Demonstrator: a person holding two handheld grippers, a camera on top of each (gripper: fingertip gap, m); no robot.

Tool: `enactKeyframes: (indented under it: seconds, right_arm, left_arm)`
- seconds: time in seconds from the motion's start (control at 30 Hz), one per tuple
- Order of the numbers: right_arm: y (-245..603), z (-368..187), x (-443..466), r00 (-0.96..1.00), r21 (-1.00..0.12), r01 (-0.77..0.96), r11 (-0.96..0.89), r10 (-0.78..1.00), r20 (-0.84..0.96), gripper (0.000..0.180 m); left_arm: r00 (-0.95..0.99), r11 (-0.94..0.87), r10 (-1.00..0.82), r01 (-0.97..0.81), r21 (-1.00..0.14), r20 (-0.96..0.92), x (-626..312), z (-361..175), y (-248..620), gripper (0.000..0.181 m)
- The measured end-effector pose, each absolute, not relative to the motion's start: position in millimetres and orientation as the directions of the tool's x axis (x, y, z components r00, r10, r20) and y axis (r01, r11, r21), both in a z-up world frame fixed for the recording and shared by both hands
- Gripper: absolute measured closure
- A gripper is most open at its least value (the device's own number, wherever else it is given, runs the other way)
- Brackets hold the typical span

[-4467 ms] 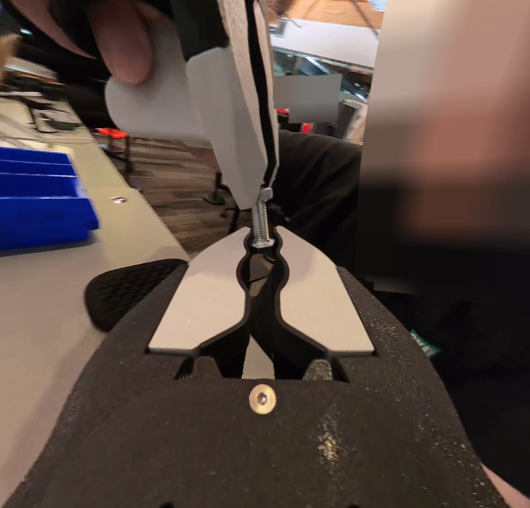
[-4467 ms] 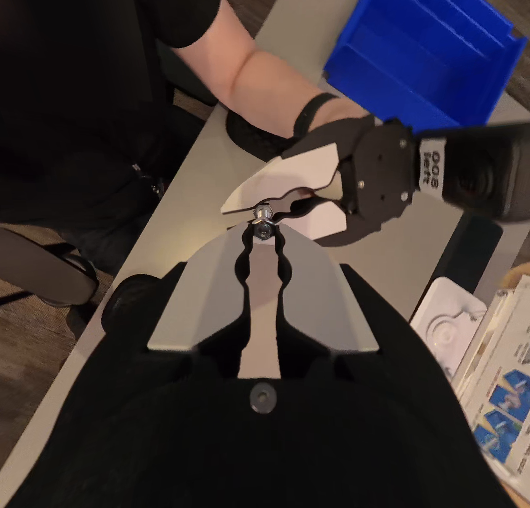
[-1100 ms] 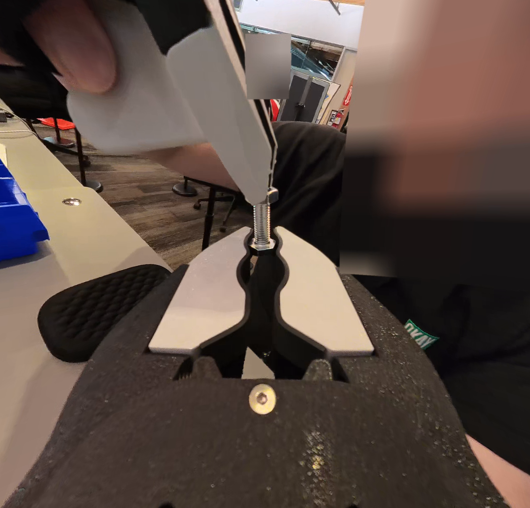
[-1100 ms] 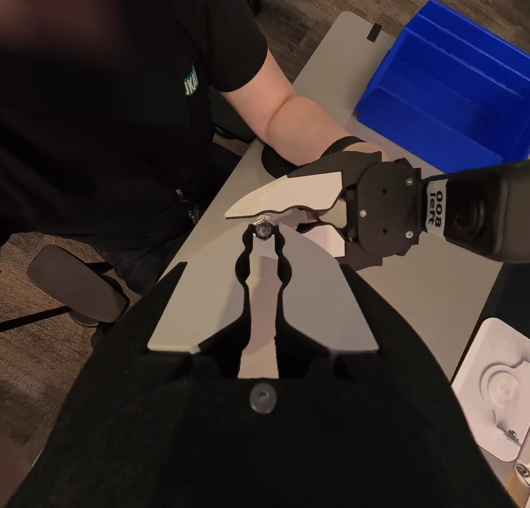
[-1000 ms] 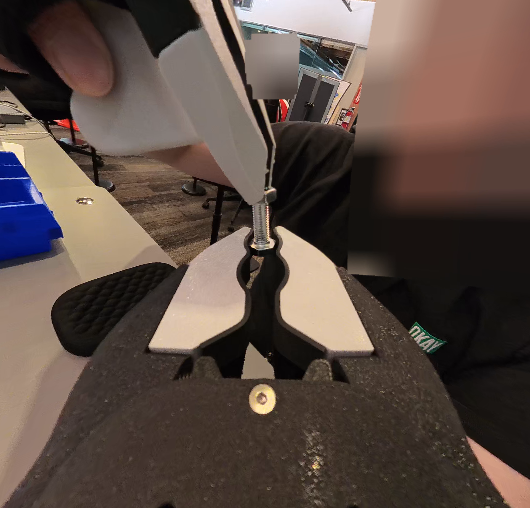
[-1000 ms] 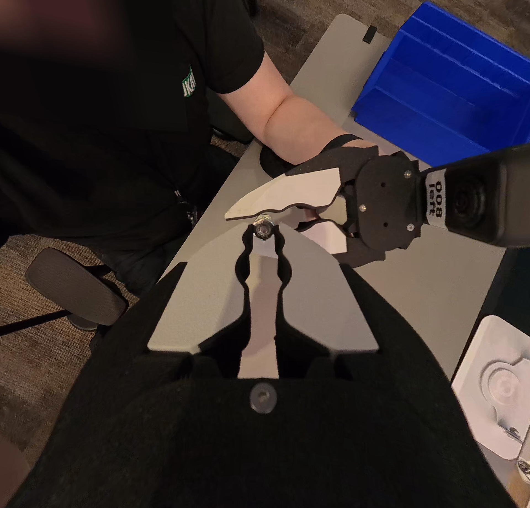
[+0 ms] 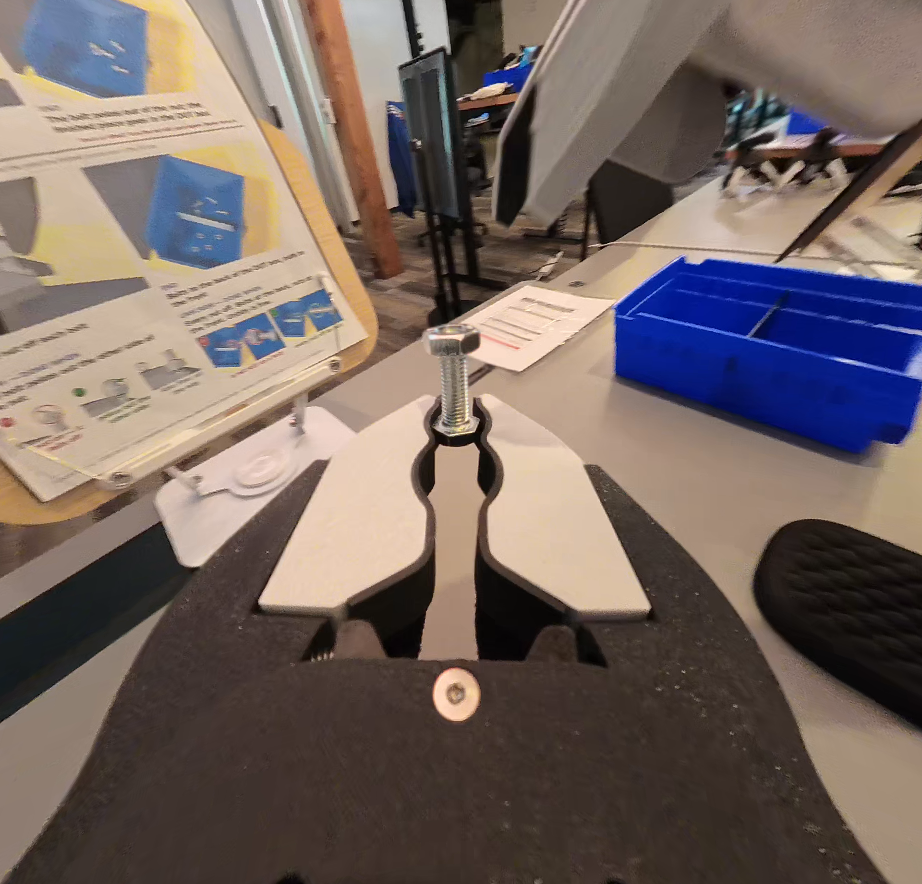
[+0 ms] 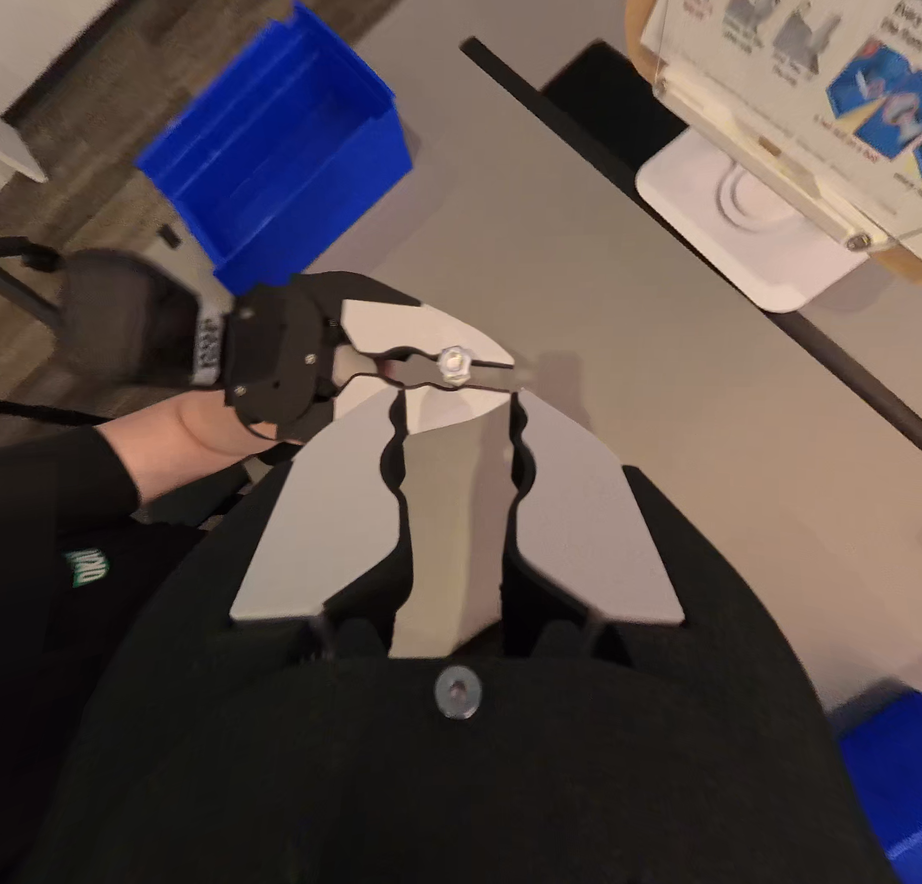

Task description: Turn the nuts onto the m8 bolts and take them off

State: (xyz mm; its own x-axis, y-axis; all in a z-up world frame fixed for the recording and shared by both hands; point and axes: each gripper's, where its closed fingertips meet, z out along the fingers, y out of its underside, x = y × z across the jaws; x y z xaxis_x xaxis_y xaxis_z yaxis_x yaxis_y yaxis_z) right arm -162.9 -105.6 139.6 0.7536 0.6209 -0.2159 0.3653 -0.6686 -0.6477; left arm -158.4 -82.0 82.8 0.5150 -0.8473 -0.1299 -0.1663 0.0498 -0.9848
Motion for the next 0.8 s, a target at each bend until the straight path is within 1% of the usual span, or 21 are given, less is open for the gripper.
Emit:
enactKeyframes:
  seconds: [0.07,0.1,0.17,0.23,0.3,0.53,0.7,0.8]
  right_arm:
    - [-97.6,127.1,-163.1,0.782,-0.606,0.383,-0.697,0.594,-0.189,0.137]
    - [-97.1,125.1,-167.4,0.779,-0.595,0.383,-0.707,0.593,-0.204,0.136]
    - [-95.6,123.9,-172.5,0.781,-0.582,0.383,-0.717,0.588,-0.210,0.136]
    - [-90.1,122.3,-171.2,0.792,-0.582,0.411,-0.702,0.591,-0.154,0.137]
    - [-90.7,118.1,-174.1,0.788,-0.562,0.417,-0.714,0.592,-0.168,0.139]
    - [-91.3,108.7,-181.7,0.771,-0.534,0.418,-0.735,0.598,-0.219,0.149]
    - [-92.7,106.6,-184.9,0.752,-0.525,0.417,-0.742,0.606,-0.260,0.165]
    - [-93.6,106.2,-184.0,0.745,-0.520,0.428,-0.739,0.614,-0.261,0.165]
  left_arm:
    - [0.553,0.077,-0.815,-0.198,-0.977,-0.176,-160.1,80.1,-76.9,0.169]
    - [0.563,0.083,-0.805,-0.209,-0.974,-0.189,-160.5,79.1,-75.3,0.169]
    - [0.569,0.081,-0.799,-0.214,-0.973,-0.192,-160.7,78.1,-74.2,0.169]
    - [0.573,0.072,-0.798,-0.215,-0.974,-0.186,-161.7,77.7,-73.0,0.169]
    - [0.575,0.070,-0.797,-0.215,-0.974,-0.184,-162.7,78.2,-72.3,0.169]
    - [0.576,0.071,-0.795,-0.221,-0.973,-0.189,-164.2,79.0,-71.9,0.169]
    - [0.572,0.082,-0.795,-0.229,-0.970,-0.202,-162.7,79.3,-74.0,0.169]
    - [0.568,0.087,-0.796,-0.235,-0.968,-0.209,-162.6,79.2,-74.6,0.169]
